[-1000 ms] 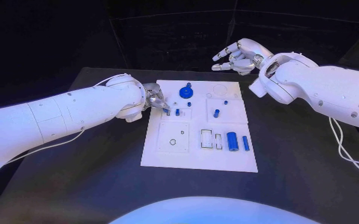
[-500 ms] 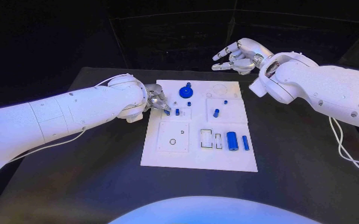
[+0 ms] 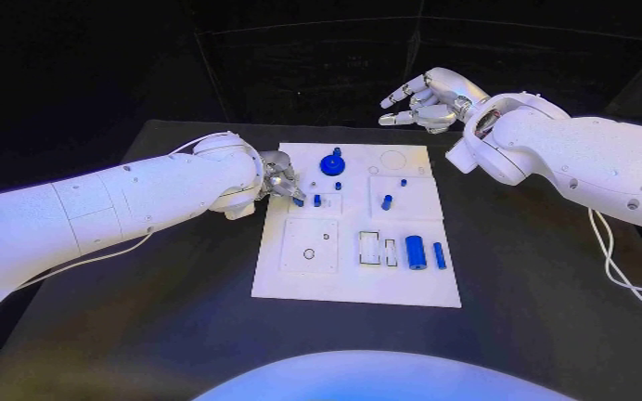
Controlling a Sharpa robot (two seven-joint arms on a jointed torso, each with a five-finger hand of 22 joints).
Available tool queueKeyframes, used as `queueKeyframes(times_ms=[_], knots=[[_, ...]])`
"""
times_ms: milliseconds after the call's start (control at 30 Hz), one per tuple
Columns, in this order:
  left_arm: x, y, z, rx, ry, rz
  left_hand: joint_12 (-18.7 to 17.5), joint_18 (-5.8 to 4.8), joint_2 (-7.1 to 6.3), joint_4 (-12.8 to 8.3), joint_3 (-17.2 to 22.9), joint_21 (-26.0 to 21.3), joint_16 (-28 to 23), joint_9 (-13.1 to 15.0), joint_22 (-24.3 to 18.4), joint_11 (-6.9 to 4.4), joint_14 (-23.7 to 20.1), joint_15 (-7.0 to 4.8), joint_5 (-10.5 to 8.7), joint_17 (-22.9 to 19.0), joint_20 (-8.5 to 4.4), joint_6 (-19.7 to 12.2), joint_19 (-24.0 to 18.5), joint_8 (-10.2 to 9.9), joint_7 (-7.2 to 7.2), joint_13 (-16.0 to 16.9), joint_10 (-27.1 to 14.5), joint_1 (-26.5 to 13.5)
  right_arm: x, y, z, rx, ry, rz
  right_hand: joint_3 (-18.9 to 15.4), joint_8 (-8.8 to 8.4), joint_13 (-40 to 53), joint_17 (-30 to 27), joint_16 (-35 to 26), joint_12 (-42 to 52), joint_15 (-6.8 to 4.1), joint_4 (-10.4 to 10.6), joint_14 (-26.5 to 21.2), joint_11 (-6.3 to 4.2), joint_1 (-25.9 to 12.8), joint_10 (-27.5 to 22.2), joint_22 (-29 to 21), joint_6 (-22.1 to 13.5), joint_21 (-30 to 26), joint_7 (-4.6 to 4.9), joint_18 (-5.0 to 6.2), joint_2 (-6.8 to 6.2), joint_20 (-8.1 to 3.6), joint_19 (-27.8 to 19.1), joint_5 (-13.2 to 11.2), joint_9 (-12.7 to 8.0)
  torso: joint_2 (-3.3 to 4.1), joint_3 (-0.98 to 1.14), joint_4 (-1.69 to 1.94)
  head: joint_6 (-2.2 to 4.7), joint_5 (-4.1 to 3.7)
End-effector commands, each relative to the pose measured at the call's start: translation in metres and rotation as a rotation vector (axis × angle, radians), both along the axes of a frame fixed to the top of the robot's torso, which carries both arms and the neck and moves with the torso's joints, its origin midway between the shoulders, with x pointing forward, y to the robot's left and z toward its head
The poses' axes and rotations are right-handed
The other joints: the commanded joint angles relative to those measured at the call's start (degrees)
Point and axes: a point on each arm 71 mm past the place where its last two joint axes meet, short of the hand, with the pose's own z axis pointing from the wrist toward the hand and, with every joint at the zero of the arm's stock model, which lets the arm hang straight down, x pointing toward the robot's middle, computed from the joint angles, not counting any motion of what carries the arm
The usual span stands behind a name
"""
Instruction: Assemble the parts on the task board
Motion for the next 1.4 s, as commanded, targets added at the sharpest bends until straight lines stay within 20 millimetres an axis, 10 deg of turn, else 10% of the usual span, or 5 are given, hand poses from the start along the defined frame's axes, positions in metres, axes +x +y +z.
queueKeyframes(times_ms=[33,600,1400], knots=[[-0.0037,0.0000,-0.0059,0.031,0.036,-0.018,0.4,-0.07,-0.72,-3.5,3.5,-0.2,0.2,0.5,0.5,-0.29,6.1,-0.55,0.19,15.1,-0.51,0.4,0.3,0.6,-1.03,0.2,0.4,0.0,-0.0001,0.0007,0.0012,-0.001,-0.003,0.009,-0.2,0.21,2.2,5.3,-0.2,-0.2,-0.32,-0.1,3.8,-0.09,-0.1,-0.3,-0.1,0.0,-0.2,-0.10,0.96,0.59,0.03,-0.5,0.1,-0.1,0.01,-0.03,-0.01,0.00,0.02],[-0.0019,-0.0040,-0.0059,0.026,0.029,-0.018,1.5,-0.20,-4.06,-1.3,-0.3,0.1,0.2,2.2,1.1,-0.99,6.1,-1.14,0.16,15.1,-1.07,1.5,0.5,3.5,-1.96,1.1,1.4,-4.3,0.0002,0.0013,0.0009,-0.001,-0.003,0.010,-0.2,0.21,2.2,5.3,-0.2,-0.2,-0.32,-0.1,3.8,-0.09,-0.1,-0.3,-0.1,0.0,-0.2,-0.10,0.96,0.59,0.03,-0.5,0.1,-0.1,0.01,0.01,-0.04,-0.16,-0.02],[0.0059,0.0010,-0.0070,0.032,0.014,0.021,2.6,-0.28,-4.34,4.3,-7.4,0.2,0.2,2.9,1.5,-1.40,6.1,-1.60,0.17,15.1,-1.57,2.2,0.7,4.9,-2.40,1.9,2.0,-10.2,0.0010,0.0015,0.0004,-0.002,-0.001,0.012,-0.3,0.25,2.0,5.1,-0.3,-0.4,-0.32,-0.2,3.8,-0.08,-0.1,-0.4,-0.2,0.0,-0.3,-0.11,0.98,0.61,0.02,-0.6,0.0,-0.1,0.01,0.05,-0.03,-0.18,-0.13]])
